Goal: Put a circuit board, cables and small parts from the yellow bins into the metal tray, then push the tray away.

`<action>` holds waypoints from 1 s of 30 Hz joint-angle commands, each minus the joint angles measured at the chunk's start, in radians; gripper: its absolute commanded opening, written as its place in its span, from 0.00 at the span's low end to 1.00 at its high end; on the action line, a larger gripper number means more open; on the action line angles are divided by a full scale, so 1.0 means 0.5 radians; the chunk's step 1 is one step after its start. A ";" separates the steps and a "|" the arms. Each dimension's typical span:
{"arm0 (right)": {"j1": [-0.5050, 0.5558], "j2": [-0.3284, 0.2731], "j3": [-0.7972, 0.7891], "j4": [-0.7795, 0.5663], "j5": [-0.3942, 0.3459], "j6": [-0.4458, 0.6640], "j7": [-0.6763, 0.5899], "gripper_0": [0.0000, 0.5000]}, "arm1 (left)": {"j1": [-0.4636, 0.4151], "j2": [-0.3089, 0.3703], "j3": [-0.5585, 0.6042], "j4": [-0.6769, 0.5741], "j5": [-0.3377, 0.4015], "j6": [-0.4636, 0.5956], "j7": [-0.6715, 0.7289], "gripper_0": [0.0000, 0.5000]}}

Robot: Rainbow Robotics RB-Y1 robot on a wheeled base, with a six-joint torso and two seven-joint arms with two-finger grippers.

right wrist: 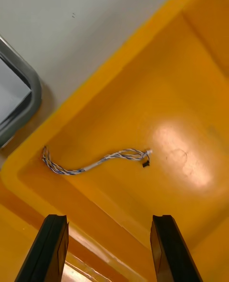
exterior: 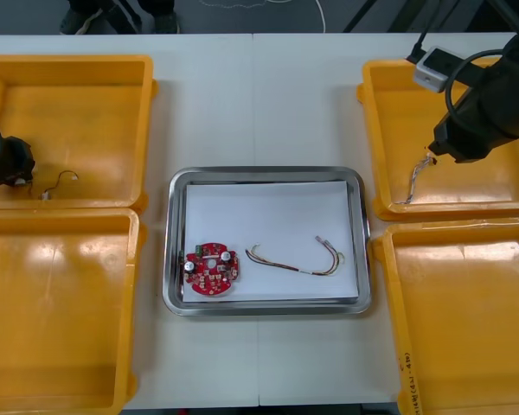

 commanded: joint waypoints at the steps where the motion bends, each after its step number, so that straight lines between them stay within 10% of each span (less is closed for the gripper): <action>1: -0.100 -0.079 -0.115 0.129 0.139 0.009 0.055 1.00 | 0.038 -0.048 -0.020 -0.019 -0.028 0.008 -0.178 0.00; 12: -0.238 -0.012 -0.210 0.549 0.492 -0.002 -0.058 1.00 | 0.038 -0.048 0.032 -0.197 -0.068 0.070 -0.126 0.00; 30: -0.281 0.096 -0.327 0.846 0.544 -0.284 -1.019 1.00 | 0.042 -0.044 0.369 -0.988 -0.114 0.564 -0.055 0.00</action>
